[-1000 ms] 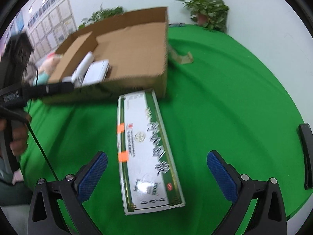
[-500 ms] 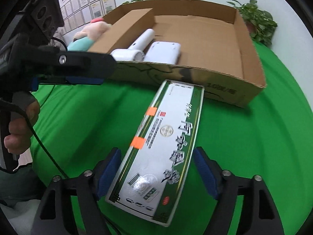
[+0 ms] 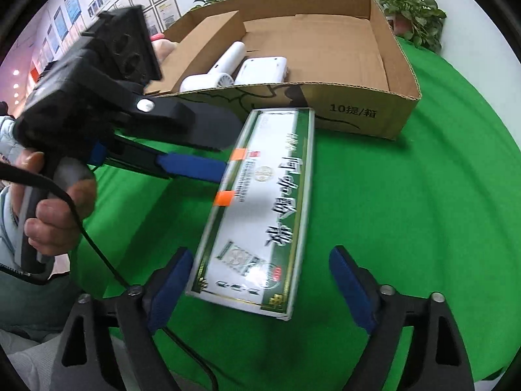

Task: Organize objects
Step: 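Move the right gripper to the green-and-white medicine box and grasp it, then lift the medicine box upright with the right gripper over the tray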

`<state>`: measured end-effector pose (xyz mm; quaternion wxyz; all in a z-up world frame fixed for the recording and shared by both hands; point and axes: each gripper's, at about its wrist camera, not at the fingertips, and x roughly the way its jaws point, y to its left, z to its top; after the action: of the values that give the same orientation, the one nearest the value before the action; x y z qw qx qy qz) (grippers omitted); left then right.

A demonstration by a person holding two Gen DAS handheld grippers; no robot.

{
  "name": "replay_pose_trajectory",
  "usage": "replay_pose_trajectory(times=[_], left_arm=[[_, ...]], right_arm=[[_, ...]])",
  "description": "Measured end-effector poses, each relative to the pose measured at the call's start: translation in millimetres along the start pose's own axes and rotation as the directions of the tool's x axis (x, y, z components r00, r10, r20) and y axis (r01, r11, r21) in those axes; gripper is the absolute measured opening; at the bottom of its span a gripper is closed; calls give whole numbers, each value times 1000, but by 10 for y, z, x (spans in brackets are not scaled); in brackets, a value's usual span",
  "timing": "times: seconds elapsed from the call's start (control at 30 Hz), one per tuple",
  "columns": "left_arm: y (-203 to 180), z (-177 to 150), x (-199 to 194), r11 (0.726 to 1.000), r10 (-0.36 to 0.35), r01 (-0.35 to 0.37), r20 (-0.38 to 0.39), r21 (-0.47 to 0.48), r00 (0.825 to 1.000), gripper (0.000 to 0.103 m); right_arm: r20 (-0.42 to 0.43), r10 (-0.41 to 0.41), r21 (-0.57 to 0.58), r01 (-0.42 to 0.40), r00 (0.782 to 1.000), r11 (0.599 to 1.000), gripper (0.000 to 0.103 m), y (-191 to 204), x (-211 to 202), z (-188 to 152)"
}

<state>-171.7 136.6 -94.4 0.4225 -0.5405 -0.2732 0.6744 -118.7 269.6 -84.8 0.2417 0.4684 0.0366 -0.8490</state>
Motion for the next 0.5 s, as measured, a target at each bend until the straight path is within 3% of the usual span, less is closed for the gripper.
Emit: replay_pose_trajectory(times=[0.07, 0.2, 0.5], left_arm=[[13, -24, 36, 1000, 11, -11, -12, -6, 1000, 76], [53, -54, 33, 999, 30, -30, -12, -24, 999, 69], [54, -181, 49, 996, 90, -90, -24, -21, 996, 64]], right_arm=[[-8, 13, -7, -13, 1000, 1000, 69, 31, 14, 9], [-20, 23, 11, -23, 1000, 1000, 70, 31, 58, 54], [-12, -4, -19, 4, 1000, 1000, 68, 85, 78, 61]])
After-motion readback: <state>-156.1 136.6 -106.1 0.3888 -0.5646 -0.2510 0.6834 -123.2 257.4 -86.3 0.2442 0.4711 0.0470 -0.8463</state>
